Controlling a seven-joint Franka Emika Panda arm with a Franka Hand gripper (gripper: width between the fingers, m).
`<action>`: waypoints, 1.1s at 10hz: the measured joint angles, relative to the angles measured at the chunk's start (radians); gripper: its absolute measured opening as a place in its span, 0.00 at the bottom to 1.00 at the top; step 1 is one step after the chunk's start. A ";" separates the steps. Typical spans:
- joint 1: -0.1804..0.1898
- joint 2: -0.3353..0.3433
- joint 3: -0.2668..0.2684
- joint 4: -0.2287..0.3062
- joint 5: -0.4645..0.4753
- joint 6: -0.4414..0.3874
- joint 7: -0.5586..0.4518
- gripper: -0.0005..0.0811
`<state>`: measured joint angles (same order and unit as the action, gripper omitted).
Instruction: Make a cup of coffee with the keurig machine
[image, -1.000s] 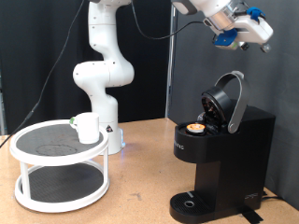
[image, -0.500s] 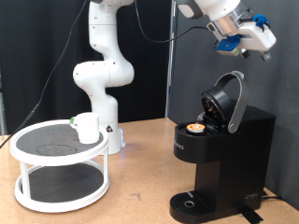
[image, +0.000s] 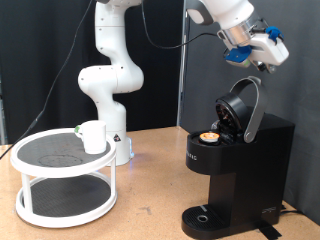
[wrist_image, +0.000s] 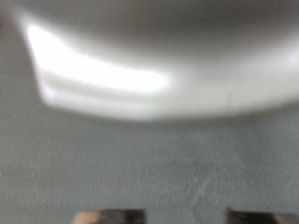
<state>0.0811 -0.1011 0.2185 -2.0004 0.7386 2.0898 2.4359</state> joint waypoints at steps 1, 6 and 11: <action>-0.004 0.000 0.000 -0.010 -0.003 0.000 0.000 0.07; -0.023 -0.011 -0.009 -0.038 -0.003 0.000 -0.010 0.01; -0.068 -0.080 -0.052 -0.087 -0.044 -0.022 -0.075 0.01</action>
<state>0.0131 -0.1808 0.1668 -2.0872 0.6948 2.0675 2.3609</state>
